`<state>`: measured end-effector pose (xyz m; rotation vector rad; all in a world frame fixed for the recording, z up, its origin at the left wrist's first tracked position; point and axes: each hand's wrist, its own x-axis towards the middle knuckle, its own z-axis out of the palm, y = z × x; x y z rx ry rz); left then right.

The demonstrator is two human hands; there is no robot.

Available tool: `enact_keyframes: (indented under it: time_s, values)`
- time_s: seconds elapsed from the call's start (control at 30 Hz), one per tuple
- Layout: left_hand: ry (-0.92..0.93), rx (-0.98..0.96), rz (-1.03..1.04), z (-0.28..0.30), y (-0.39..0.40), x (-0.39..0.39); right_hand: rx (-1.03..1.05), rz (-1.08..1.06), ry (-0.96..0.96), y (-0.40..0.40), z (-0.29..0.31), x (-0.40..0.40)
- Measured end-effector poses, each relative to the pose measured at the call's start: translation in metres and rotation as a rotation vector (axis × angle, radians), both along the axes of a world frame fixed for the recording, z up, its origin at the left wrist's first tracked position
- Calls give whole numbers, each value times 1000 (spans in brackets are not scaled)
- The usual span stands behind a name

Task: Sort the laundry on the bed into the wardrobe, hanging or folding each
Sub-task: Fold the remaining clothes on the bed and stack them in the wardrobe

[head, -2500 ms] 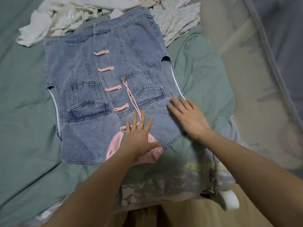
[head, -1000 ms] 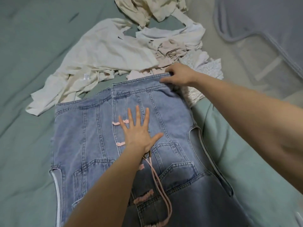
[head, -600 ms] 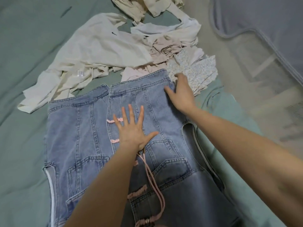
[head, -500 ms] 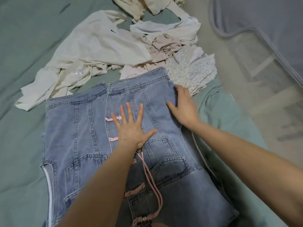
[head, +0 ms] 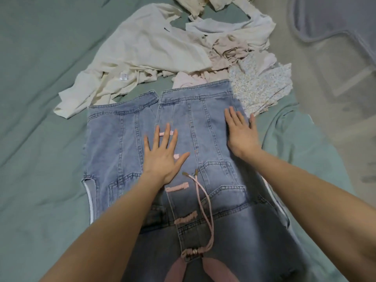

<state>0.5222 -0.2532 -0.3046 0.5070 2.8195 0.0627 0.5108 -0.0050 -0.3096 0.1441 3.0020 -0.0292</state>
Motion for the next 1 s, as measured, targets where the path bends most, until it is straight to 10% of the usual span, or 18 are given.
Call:
enact_keyframes:
  time_s: [0.17,0.3,0.43,0.63,0.73,1.0]
  values:
    - [266,274,487,22,-86,6,-329,276,284,-113,39,8]
    - [69,450,978,16,-151,11,-439,412,-17,-205,23,45]
    - [-148,612,1159,3,-172,25,-327,322,-139,-239,-5,72]
    - [55,910,1267,-3,-184,34,-215,520,-194,-253,-14,102]
    - [127,732,1105,3,-186,61,-287,660,-271,-250,-3,117]
    - [15,369,-207,35,-152,215,-566,432,-191,-169,63,228]
